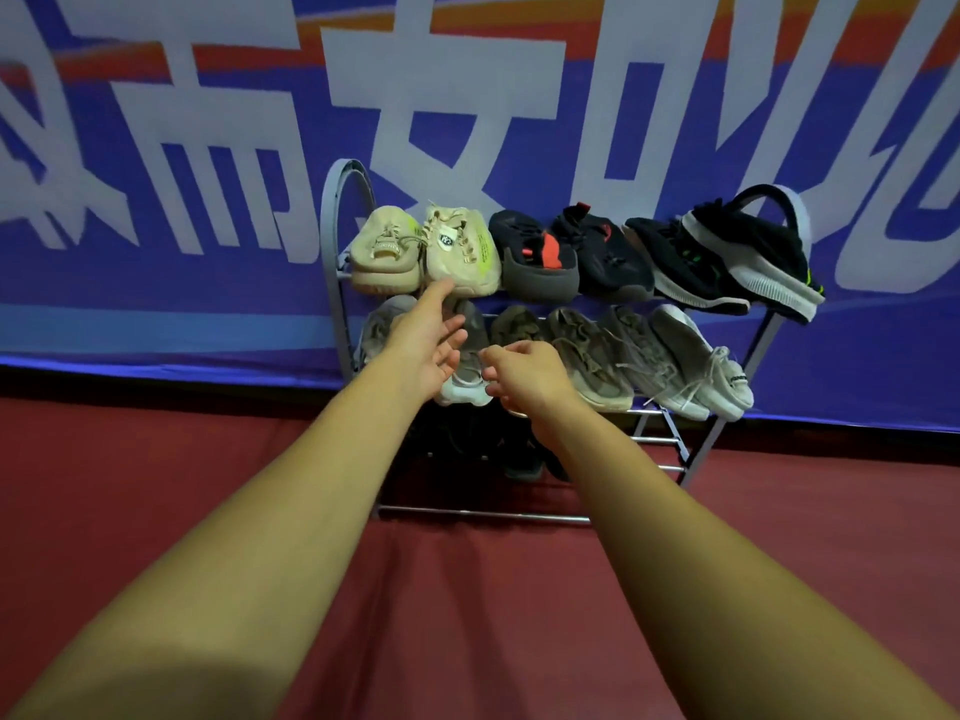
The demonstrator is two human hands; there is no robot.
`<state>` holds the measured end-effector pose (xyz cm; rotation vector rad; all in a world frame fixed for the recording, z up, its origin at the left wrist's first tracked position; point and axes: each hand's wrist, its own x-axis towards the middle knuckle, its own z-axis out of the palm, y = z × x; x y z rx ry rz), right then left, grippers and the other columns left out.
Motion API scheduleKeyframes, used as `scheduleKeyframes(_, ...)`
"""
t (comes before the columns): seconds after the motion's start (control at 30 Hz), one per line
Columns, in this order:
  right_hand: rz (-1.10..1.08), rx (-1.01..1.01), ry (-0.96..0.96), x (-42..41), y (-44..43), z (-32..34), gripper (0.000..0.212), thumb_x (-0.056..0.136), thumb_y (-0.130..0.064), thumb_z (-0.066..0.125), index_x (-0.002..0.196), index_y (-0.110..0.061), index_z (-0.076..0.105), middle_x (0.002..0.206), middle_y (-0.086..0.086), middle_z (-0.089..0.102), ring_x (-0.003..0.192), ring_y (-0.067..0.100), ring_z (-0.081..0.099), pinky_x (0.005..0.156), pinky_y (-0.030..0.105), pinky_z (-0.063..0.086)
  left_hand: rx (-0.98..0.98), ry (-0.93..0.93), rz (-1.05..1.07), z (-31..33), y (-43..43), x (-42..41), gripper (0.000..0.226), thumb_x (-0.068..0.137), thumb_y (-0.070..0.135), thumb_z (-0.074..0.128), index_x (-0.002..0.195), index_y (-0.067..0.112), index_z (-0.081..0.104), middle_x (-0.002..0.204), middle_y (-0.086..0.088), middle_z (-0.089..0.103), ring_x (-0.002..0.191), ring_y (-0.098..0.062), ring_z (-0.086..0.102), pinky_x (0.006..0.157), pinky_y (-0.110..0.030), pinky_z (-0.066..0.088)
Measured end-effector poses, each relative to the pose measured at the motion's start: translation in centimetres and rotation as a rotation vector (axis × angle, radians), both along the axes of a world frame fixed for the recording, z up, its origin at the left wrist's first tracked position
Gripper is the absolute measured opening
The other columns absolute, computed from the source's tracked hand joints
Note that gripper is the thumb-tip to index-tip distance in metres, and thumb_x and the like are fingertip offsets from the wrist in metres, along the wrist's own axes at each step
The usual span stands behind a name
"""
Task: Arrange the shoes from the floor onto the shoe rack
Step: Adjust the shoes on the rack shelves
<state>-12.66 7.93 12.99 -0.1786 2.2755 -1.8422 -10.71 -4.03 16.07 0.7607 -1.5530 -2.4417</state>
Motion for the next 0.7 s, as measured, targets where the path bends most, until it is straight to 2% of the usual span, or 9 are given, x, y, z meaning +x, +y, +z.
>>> scheduleKeyframes(0.1, 0.001, 0.003, 0.018, 0.0, -0.4, 0.1, 0.011, 0.083, -0.023, 0.059, 0.074, -0.016, 0.063, 0.064, 0.0, 0.06, 0.064, 0.016, 0.053, 0.058, 0.031, 0.036, 0.099, 0.044, -0.018, 0.8, 0.0, -1.1, 0.024, 0.087, 0.045, 0.068, 0.099, 0.025, 0.064, 0.098, 0.003, 0.072, 0.087, -0.01, 0.061, 0.067, -0.024, 0.041)
scheduleKeyframes(0.2, 0.044, 0.046, 0.05, 0.3, -0.3, 0.4, 0.009, 0.084, -0.02, 0.06, 0.082, -0.014, 0.066, 0.067, -0.001, 0.063, 0.055, 0.009, 0.055, 0.055, 0.027, 0.038, 0.174, 0.013, 0.02, 1.7, 0.4, -1.9, 0.011, 0.09, 0.032, 0.064, 0.094, 0.021, 0.062, 0.086, 0.004, 0.065, 0.073, -0.006, 0.058, 0.06, -0.02, 0.038)
scheduleKeyframes(0.33, 0.066, 0.076, 0.109, 0.7, 1.2, 1.7, 0.009, 0.084, -0.013, 0.058, 0.08, -0.013, 0.066, 0.072, 0.005, 0.065, 0.061, 0.016, 0.056, 0.062, 0.033, 0.042, 0.188, 0.02, 0.083, 2.6, 1.1, -1.7, 0.016, 0.09, 0.022, 0.06, 0.106, 0.02, 0.06, 0.088, 0.004, 0.062, 0.068, -0.003, 0.058, 0.054, -0.016, 0.034)
scheduleKeyframes(0.43, 0.066, 0.068, 0.129, 0.9, 2.4, 2.6, 0.017, 0.086, -0.009, 0.057, 0.073, -0.014, 0.066, 0.072, 0.007, 0.065, 0.066, 0.018, 0.056, 0.063, 0.032, 0.043, 0.192, 0.065, 0.083, 3.2, 0.9, -0.7, 0.013, 0.09, 0.026, 0.065, 0.101, 0.019, 0.062, 0.085, 0.003, 0.065, 0.065, -0.003, 0.059, 0.054, -0.016, 0.033)
scheduleKeyframes(0.53, 0.059, 0.015, 0.087, 1.3, 3.0, 2.9, 0.018, 0.089, -0.006, 0.056, 0.075, -0.012, 0.065, 0.07, 0.005, 0.062, 0.057, 0.013, 0.053, 0.052, 0.021, 0.04, 0.187, 0.088, 0.052, 3.1, 0.6, 0.3, 0.018, 0.089, 0.036, 0.07, 0.096, 0.021, 0.063, 0.09, 0.002, 0.069, 0.074, -0.006, 0.06, 0.059, -0.019, 0.037)
scheduleKeyframes(0.63, 0.052, -0.027, 0.022, 2.0, 2.9, 2.6, 0.016, 0.091, -0.006, 0.055, 0.078, -0.01, 0.063, 0.072, 0.009, 0.06, 0.057, 0.016, 0.049, 0.054, 0.027, 0.037, 0.186, 0.064, 0.021, 2.2, 0.0, 1.0, 0.027, 0.089, 0.047, 0.066, 0.097, 0.022, 0.062, 0.097, 0.001, 0.073, 0.09, -0.01, 0.06, 0.066, -0.023, 0.039)
scheduleKeyframes(0.7, 0.062, 0.005, 0.016, 2.8, 2.5, 2.3, 0.014, 0.091, -0.01, 0.055, 0.081, -0.011, 0.065, 0.082, 0.01, 0.066, 0.064, 0.016, 0.056, 0.059, 0.028, 0.042, 0.213, 0.047, 0.066, 1.7, -0.8, 1.3, 0.034, 0.089, 0.051, 0.063, 0.103, 0.021, 0.061, 0.099, 0.002, 0.072, 0.094, -0.01, 0.06, 0.067, -0.024, 0.038)
